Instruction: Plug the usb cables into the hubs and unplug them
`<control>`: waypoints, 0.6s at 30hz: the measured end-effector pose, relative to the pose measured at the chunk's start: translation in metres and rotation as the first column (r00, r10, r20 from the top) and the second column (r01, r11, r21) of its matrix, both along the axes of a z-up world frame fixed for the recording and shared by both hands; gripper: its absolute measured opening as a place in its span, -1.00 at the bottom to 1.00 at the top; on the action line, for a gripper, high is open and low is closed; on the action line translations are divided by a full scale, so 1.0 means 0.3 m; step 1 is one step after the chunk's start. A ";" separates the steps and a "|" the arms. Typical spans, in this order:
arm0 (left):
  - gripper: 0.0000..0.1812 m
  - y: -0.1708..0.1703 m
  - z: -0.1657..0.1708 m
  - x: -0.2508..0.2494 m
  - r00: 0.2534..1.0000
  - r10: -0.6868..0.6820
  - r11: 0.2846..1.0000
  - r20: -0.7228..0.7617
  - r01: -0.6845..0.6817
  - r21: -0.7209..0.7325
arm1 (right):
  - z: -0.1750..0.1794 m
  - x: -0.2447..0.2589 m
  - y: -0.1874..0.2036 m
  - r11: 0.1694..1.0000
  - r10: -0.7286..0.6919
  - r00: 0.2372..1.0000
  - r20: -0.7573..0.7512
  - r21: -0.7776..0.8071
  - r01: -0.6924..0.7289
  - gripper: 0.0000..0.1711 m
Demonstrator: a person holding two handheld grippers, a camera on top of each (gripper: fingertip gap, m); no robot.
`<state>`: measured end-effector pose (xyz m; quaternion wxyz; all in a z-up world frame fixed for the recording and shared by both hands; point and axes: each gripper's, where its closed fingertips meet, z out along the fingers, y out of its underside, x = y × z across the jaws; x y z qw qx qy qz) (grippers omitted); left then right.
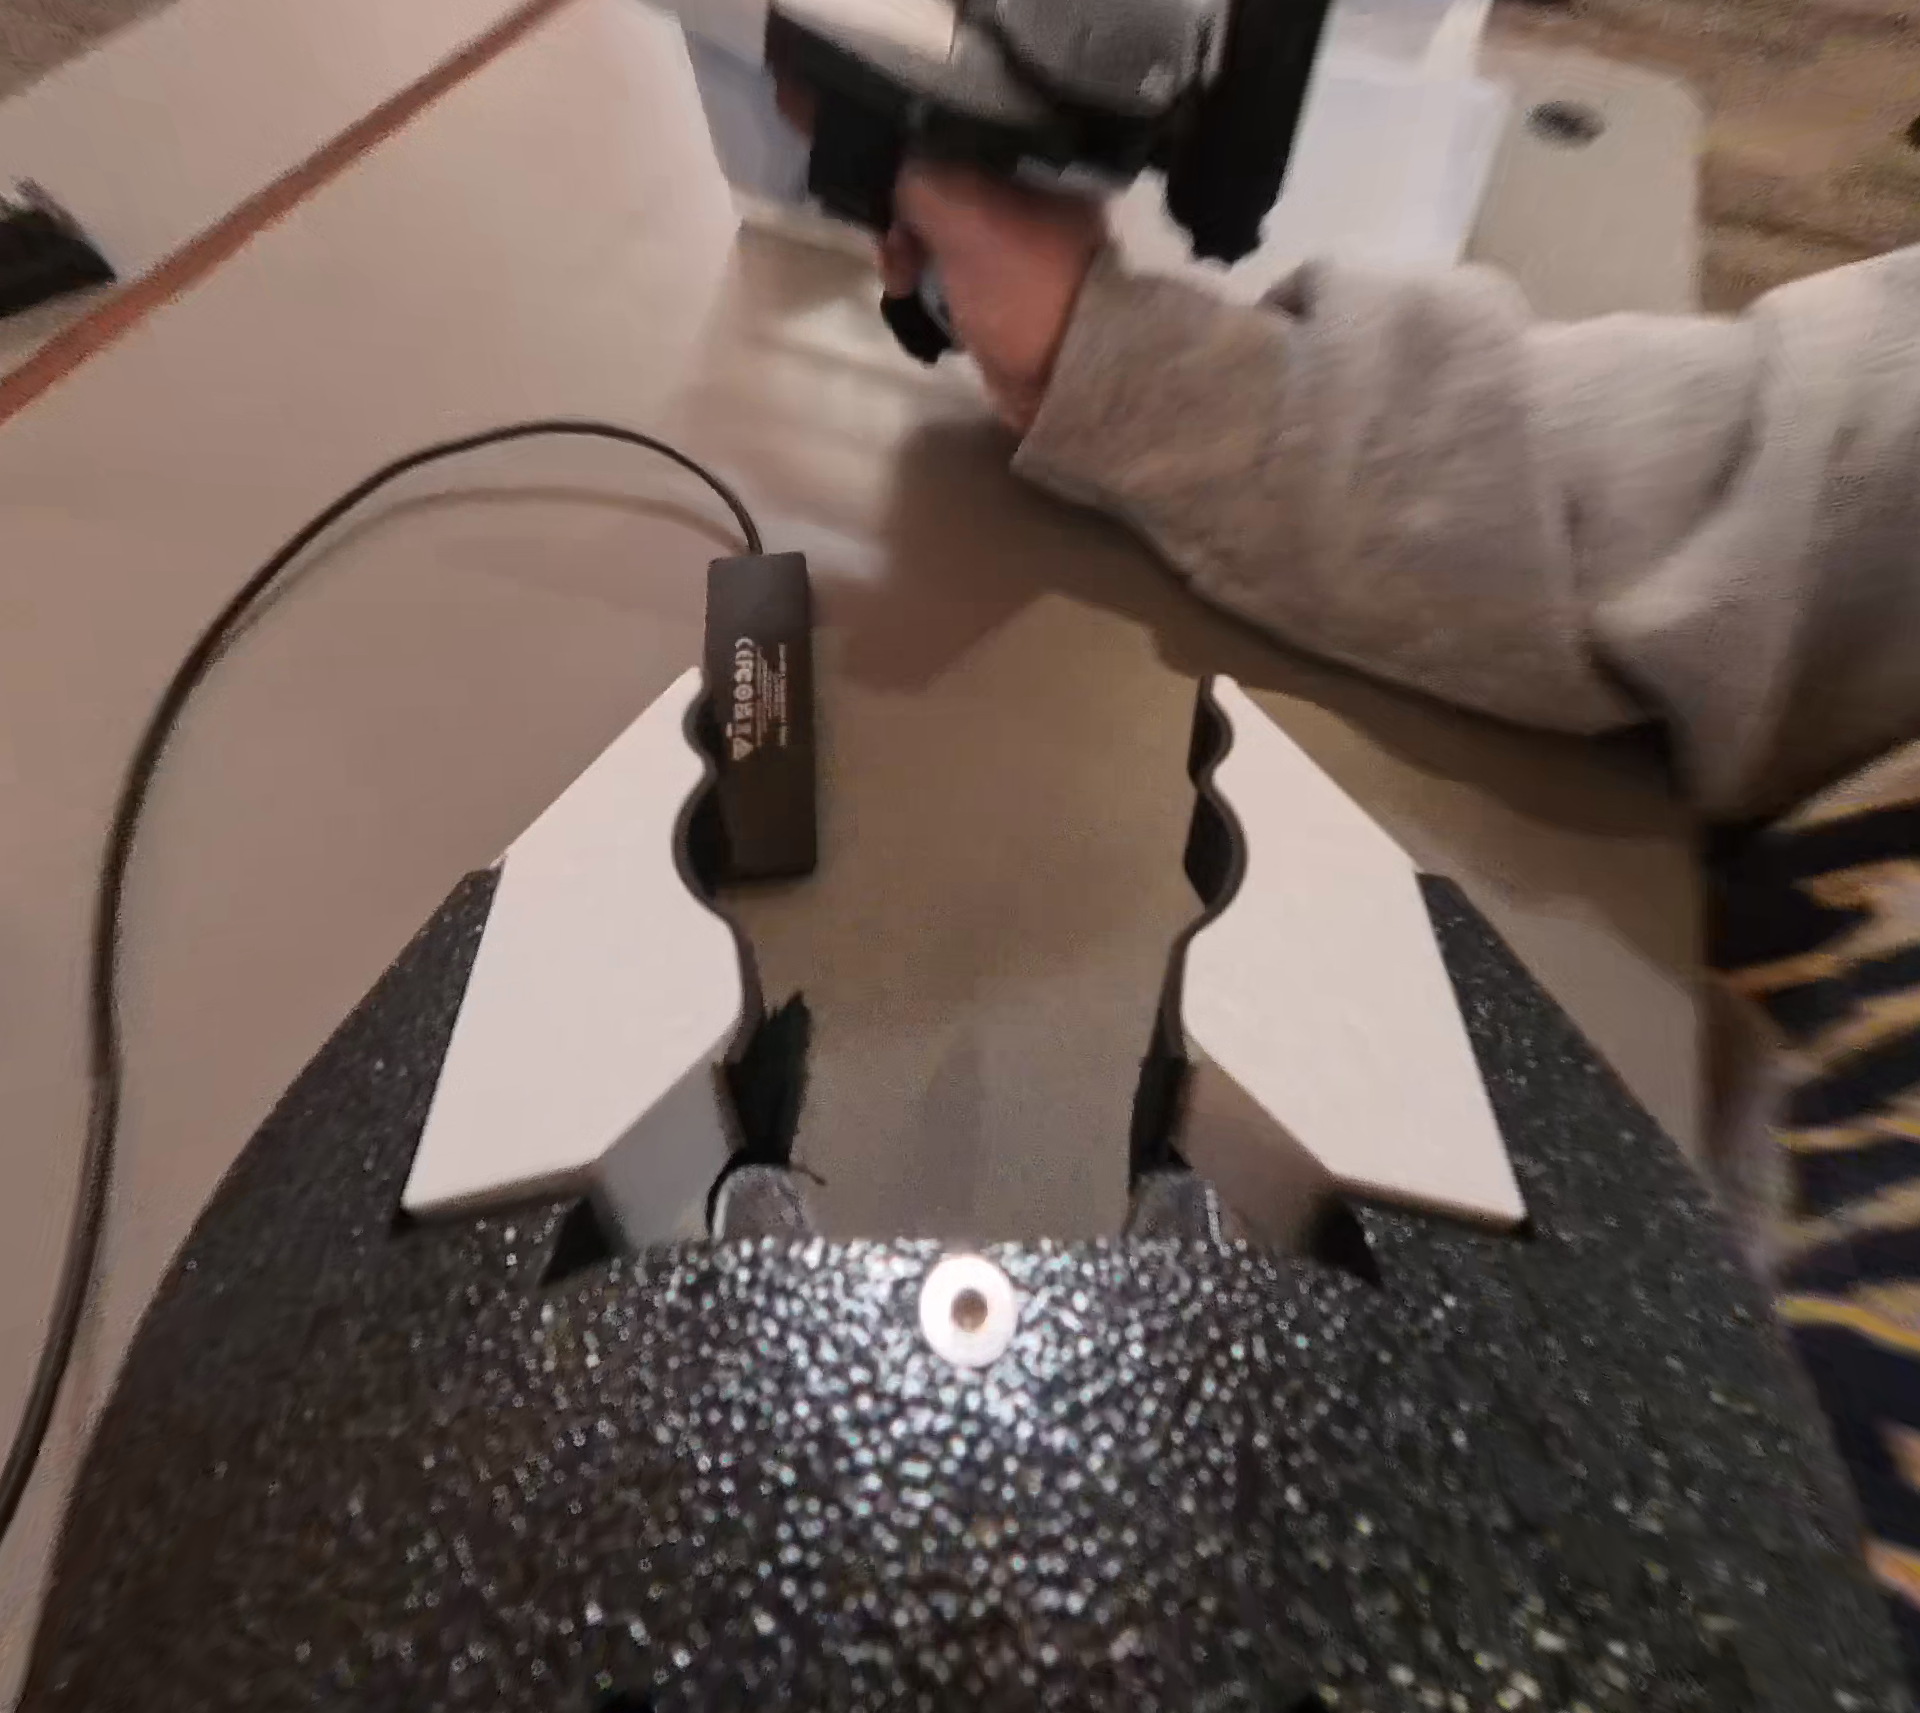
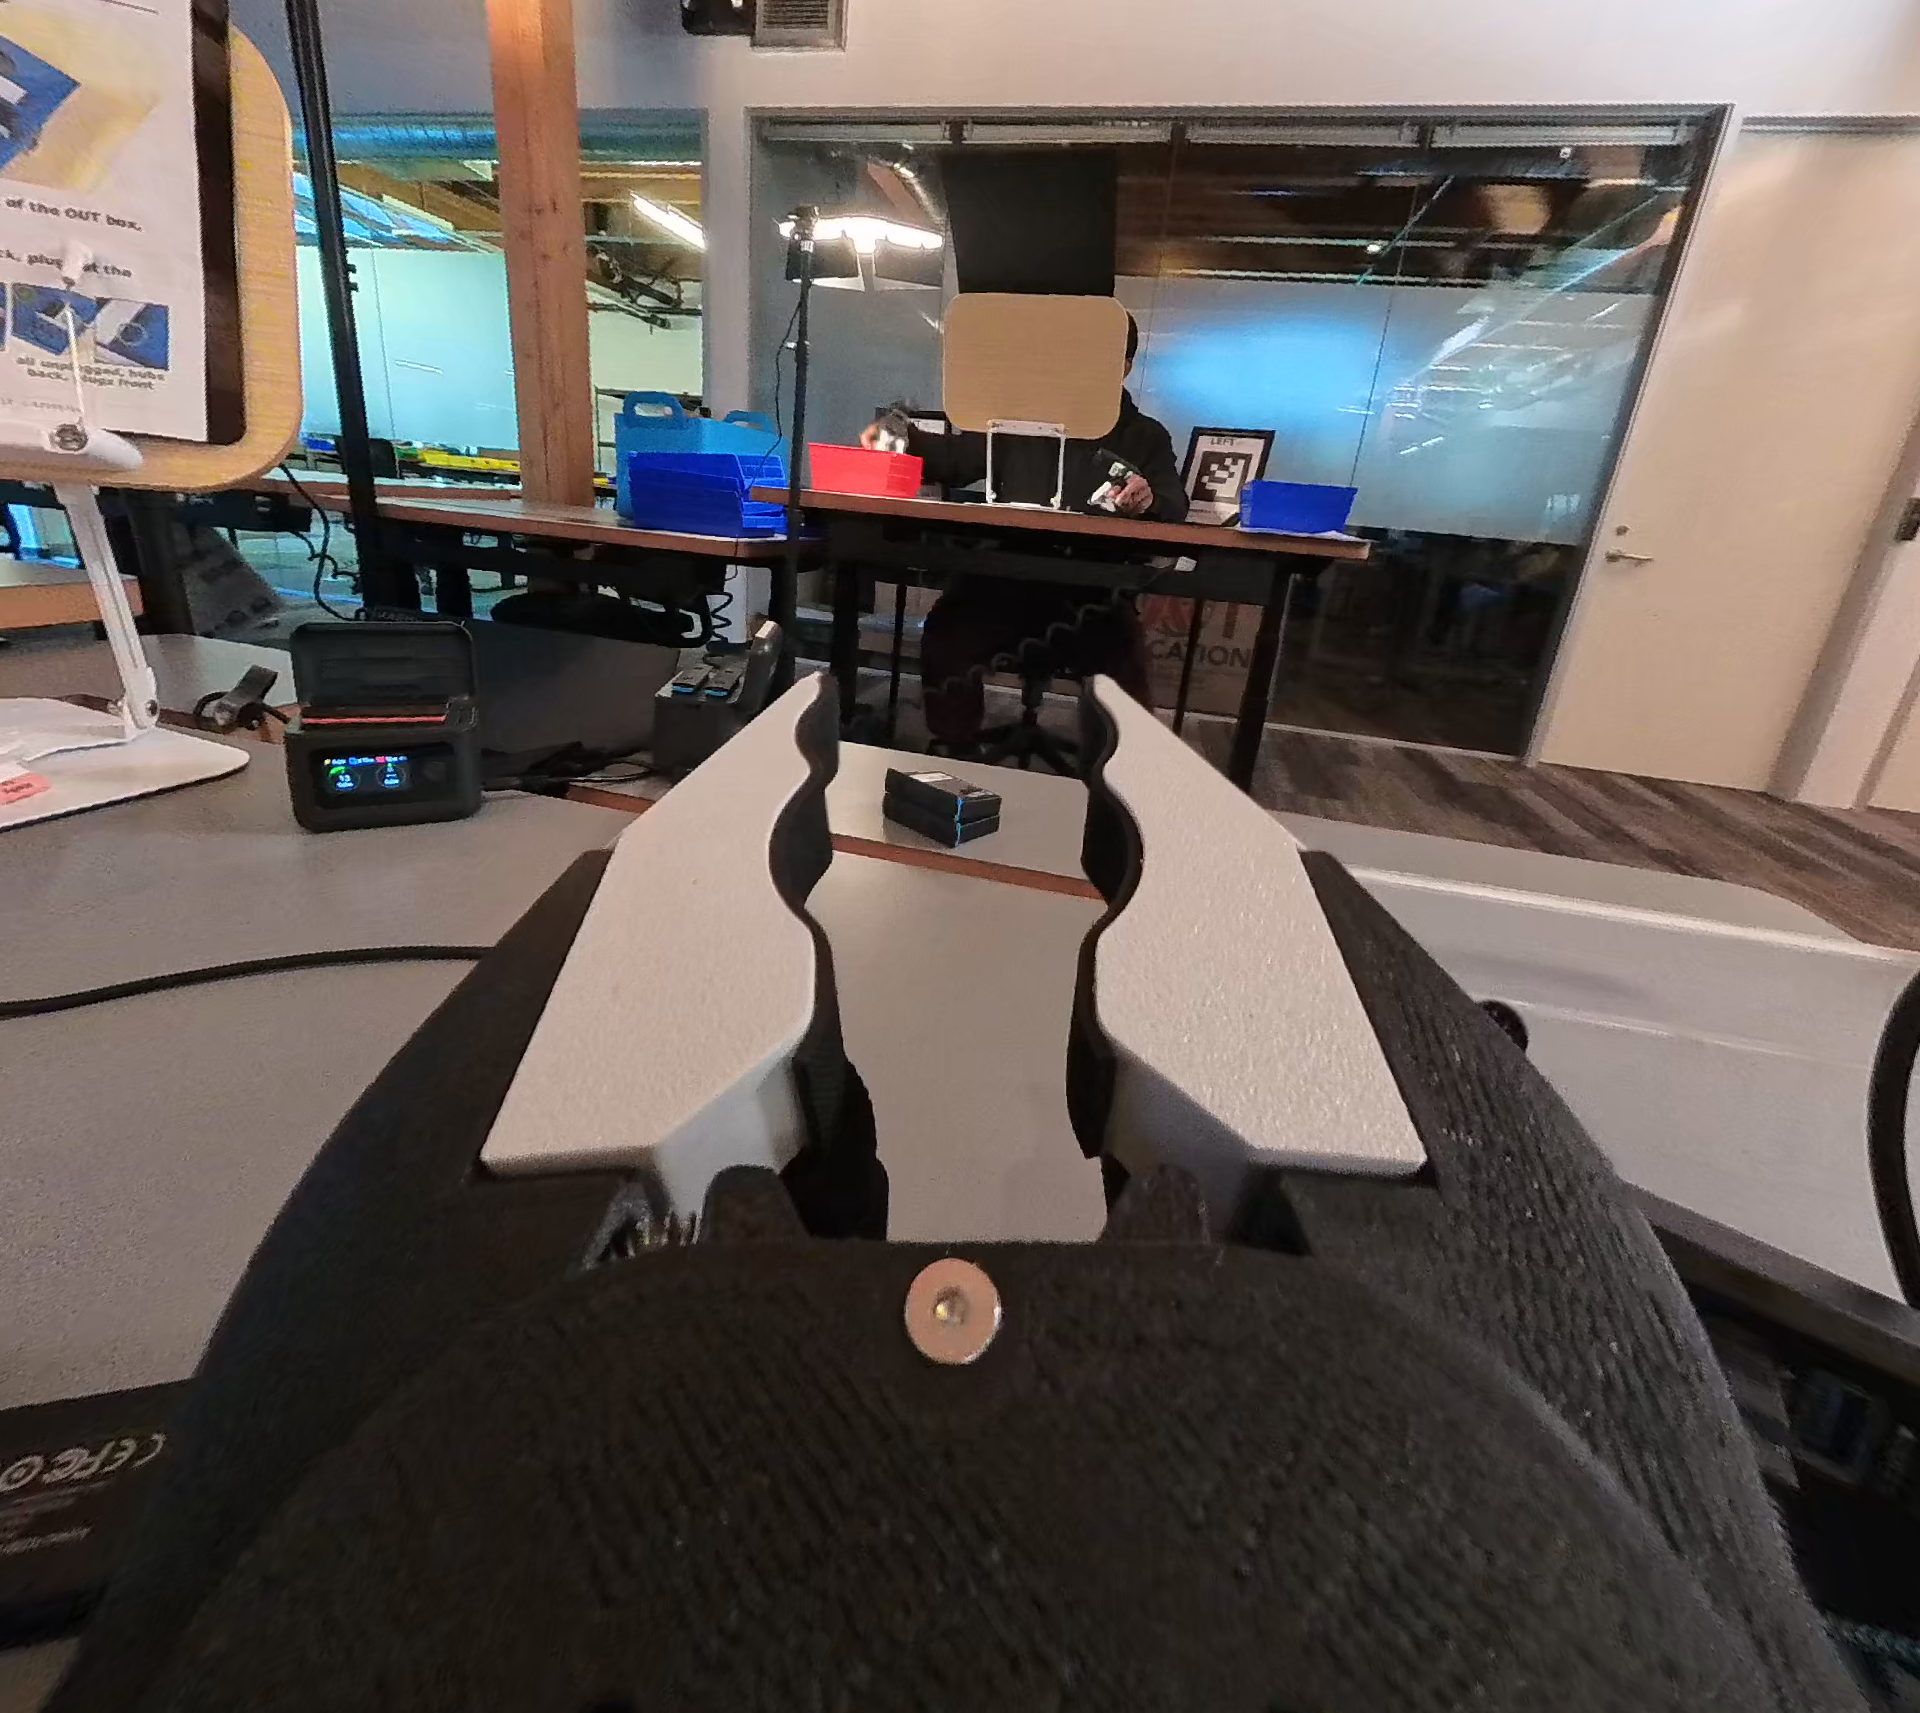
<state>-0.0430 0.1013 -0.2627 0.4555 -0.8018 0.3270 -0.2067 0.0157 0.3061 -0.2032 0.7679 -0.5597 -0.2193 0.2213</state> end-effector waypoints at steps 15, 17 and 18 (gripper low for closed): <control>-0.32 -0.406 0.195 -1.129 0.601 0.799 0.592 0.020 -0.781 -0.197 | -0.019 -0.026 0.006 0.999 0.025 1.000 0.011 -0.027 -0.025 -0.49; -0.32 -0.493 0.093 -1.243 0.494 0.851 0.445 -0.177 -0.858 -0.258 | -0.022 -0.027 0.007 0.999 0.032 0.999 0.008 -0.036 -0.031 -0.49; -0.32 -0.529 0.047 -1.279 0.462 0.855 0.391 -0.235 -0.872 -0.294 | -0.024 -0.027 0.008 0.999 0.033 0.999 0.006 -0.039 -0.033 -0.49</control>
